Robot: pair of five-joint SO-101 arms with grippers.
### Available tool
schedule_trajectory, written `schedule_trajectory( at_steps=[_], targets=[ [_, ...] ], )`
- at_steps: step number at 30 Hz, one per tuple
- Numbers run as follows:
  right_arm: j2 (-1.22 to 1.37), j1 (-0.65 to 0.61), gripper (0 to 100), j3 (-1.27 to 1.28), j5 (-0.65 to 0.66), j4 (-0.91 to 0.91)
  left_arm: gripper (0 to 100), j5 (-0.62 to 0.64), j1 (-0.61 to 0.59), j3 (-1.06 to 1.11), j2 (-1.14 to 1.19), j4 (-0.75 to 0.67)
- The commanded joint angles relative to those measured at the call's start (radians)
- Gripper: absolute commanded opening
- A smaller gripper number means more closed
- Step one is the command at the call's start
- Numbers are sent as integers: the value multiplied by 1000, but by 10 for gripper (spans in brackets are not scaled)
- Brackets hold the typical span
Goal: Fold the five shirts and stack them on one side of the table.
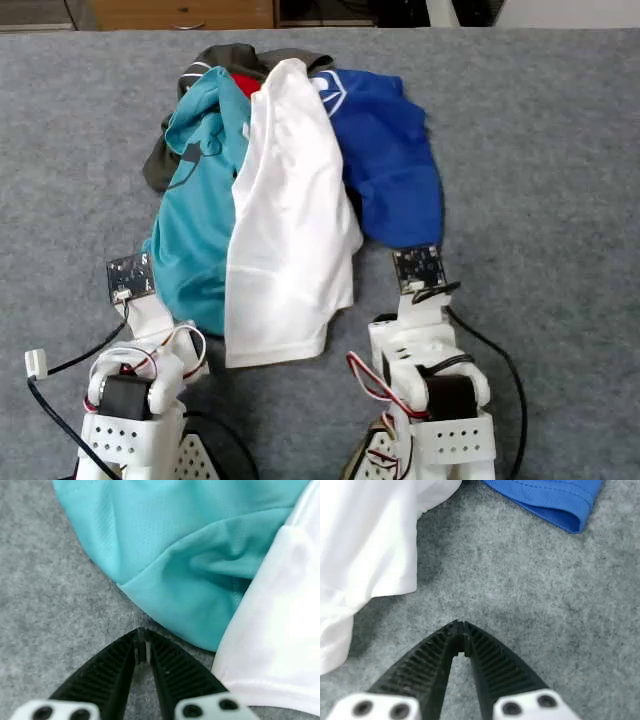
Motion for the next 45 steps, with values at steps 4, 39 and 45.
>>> schedule_trajectory(
  at_steps=[4, 39, 45],
  targets=[
    [-18, -4, 13, 2, 9, 2, 20, -5, -3, 12, -19, -20],
    [-18, -4, 13, 2, 9, 2, 22, -8, 163, 11, -21, -28],
    [-18, -4, 13, 2, 9, 2, 23, -8, 132, 12, -21, -120]
  ],
)
